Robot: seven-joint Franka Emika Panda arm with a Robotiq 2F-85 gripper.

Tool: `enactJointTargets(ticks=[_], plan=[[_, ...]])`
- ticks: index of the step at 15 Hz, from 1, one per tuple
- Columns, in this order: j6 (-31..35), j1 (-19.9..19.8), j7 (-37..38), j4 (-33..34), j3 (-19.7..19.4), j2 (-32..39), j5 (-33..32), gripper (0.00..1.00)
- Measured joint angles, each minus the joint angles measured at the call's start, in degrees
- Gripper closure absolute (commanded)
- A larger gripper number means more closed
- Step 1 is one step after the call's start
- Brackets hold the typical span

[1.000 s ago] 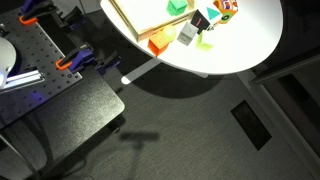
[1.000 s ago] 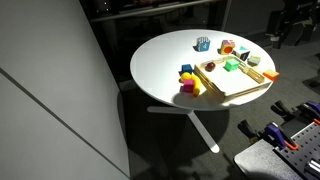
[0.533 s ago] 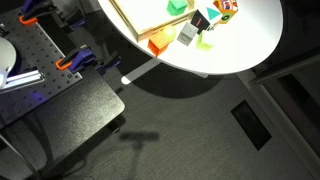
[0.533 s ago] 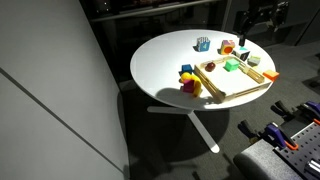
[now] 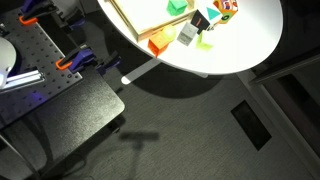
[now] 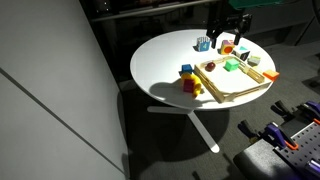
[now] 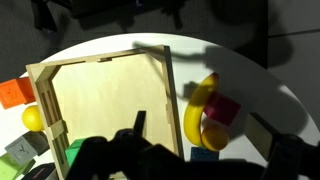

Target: Pick up the objects on the left side of the tray and place them in the tray starting with the mulberry pink block then the yellow round fruit and finally the blue block

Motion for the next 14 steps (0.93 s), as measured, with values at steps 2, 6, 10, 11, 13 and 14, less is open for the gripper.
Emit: enactJointTargets(ticks=[2, 6, 10, 11, 13, 14], plan=[[0.0, 0.0, 0.2, 1.1, -0.1, 1.2, 0.0, 0.0], [0.0, 0.1, 0.3, 1.4, -0.1, 1.3, 0.0, 0.0], [1.4, 0.4, 0.3, 1.2, -0.3, 1.7, 0.0, 0.0], [2.7, 0.6, 0.3, 1.1, -0.4, 2.2, 0.0, 0.0], [5.4, 1.1, 0.4, 1.1, -0.6, 3.5, 0.0, 0.0], [6.8, 1.4, 0.4, 1.0, -0.6, 4.2, 0.0, 0.0]])
